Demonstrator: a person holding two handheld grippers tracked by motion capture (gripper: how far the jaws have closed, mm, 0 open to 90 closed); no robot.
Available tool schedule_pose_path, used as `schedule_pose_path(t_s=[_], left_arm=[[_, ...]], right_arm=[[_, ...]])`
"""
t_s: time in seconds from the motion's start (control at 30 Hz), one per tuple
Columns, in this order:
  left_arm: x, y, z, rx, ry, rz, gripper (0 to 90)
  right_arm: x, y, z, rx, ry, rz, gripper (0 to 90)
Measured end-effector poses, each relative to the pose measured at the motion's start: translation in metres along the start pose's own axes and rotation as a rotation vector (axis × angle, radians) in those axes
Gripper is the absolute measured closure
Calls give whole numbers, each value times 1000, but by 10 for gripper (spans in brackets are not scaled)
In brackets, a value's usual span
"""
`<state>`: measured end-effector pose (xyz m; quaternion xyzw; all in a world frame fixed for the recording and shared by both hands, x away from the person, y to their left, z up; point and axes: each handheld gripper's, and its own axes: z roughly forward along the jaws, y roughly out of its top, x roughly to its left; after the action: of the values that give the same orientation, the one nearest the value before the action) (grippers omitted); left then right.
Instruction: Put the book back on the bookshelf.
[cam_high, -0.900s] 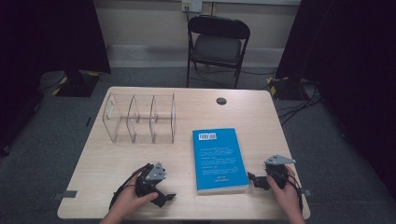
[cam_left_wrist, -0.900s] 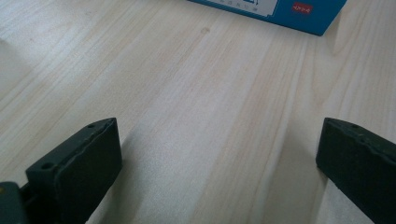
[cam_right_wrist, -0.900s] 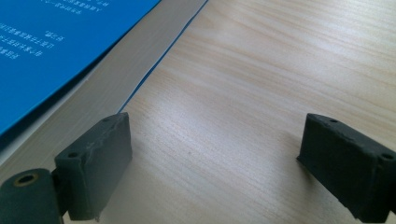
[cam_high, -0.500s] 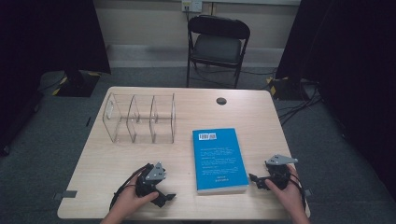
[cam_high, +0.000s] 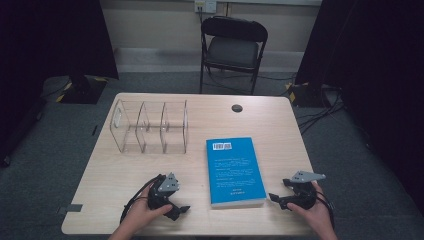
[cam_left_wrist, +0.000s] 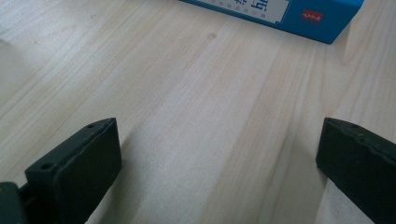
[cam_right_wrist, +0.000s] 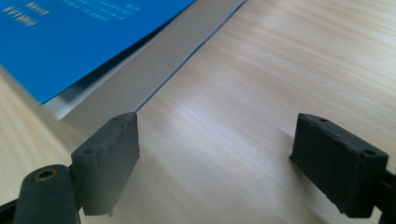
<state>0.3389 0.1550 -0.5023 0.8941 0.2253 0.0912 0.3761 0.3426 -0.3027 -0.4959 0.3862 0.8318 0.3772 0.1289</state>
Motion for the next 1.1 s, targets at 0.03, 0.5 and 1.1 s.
schedule_pose_path(t_s=[0.03, 0.5, 1.1], left_arm=[[0, 0, 0, -3, 0, -4, 0], [0, 3, 4, -5, 7, -16, 0], [0, 3, 4, -5, 7, -16, 0]], right_arm=[[2, 0, -1, 5, 9, -8, 144], [20, -2, -1, 20, 45, -92, 182], [50, 8, 19, 2, 50, -143, 159]])
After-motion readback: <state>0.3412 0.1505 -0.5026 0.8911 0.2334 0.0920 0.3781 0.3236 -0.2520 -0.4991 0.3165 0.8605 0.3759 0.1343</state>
